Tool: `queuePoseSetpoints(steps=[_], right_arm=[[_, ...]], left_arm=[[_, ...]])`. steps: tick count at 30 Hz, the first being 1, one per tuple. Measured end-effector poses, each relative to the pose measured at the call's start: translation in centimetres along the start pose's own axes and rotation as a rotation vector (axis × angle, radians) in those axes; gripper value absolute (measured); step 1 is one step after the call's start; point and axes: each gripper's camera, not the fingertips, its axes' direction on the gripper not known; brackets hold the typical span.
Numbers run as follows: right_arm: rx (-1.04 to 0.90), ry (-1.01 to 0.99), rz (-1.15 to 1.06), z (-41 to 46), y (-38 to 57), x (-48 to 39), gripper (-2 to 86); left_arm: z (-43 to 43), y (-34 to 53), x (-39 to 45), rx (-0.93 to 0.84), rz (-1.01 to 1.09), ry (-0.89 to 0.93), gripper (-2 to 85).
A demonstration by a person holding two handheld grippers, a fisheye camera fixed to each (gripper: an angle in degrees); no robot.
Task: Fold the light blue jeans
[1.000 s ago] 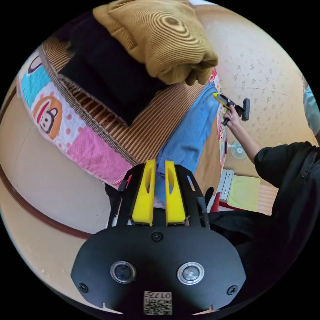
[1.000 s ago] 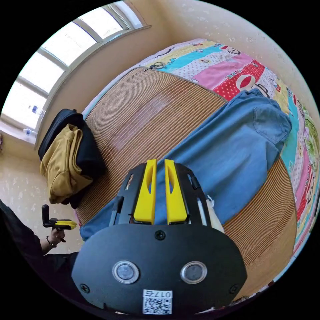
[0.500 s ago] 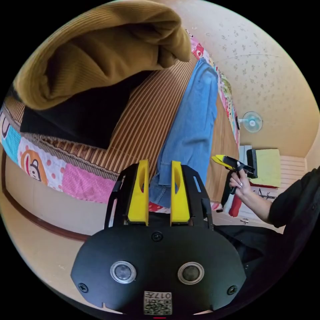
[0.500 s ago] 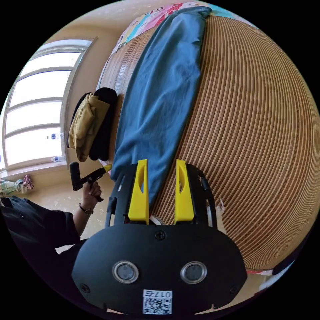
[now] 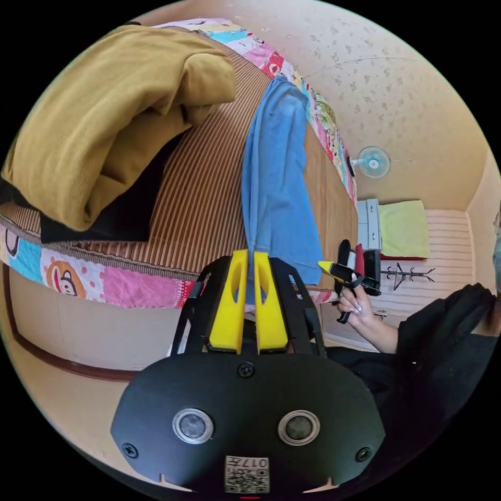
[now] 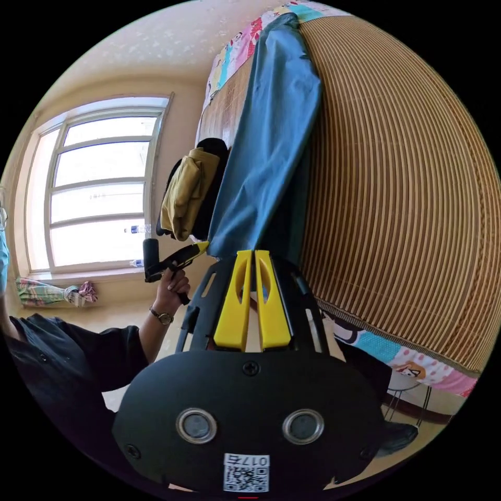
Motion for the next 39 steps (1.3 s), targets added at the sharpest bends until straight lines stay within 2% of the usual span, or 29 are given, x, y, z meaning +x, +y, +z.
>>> queuePoseSetpoints(steps=[7,9,13,19,24,27,30,32,34,36,38,39], right_arm=[[-0.017,0.044,-0.075,-2.5,3.5,-2.0,0.9],[-0.078,0.056,-0.018,-1.4,4.2,-0.2,0.9],[-0.07,-0.032,0.084,-0.9,4.3,2.0,1.0],[-0.101,0.009,0.078,-0.2,3.5,0.8,1.2],[-0.126,0.002,0.103,0.6,3.4,0.5,1.2],[-0.121,-0.01,0.129,0.3,3.5,0.3,1.2],[-0.08,-0.04,0.141,-1.2,3.9,-1.0,1.2],[-0.061,-0.06,0.143,-2.0,4.4,-2.3,1.2],[-0.061,-0.046,0.128,-2.0,5.6,-4.0,1.3],[-0.081,-0.039,0.087,-0.9,6.4,-4.9,1.4],[-0.119,-0.052,0.044,1.4,7.1,-5.1,1.6],[-0.148,0.018,0.049,3.1,7.4,-4.9,1.7]], left_arm=[[-4.1,2.8,-0.6,0.066,0.017,0.142,-0.5],[-3.0,3.2,-2.0,0.057,-0.033,0.079,-0.5],[0.1,3.4,-4.6,-0.013,-0.201,-0.103,0.0],[0.4,3.5,-2.3,0.061,-0.102,-0.115,5.0],[3.7,1.8,-1.4,-0.049,-0.065,-0.134,6.9],[4.5,1.2,-0.6,-0.079,-0.041,-0.199,3.8],[2.4,1.0,0.4,-0.057,0.01,-0.13,2.0],[-0.8,0.8,0.9,-0.024,0.103,0.088,1.4],[-3.6,0.9,0.5,0.032,0.122,0.189,1.2],[-5.7,1.2,-0.9,0.086,0.076,0.142,1.3],[-5.1,1.2,-3.4,0.036,-0.032,0.052,1.9],[-4.3,1.0,-3.9,0.002,-0.058,0.028,2.1]])
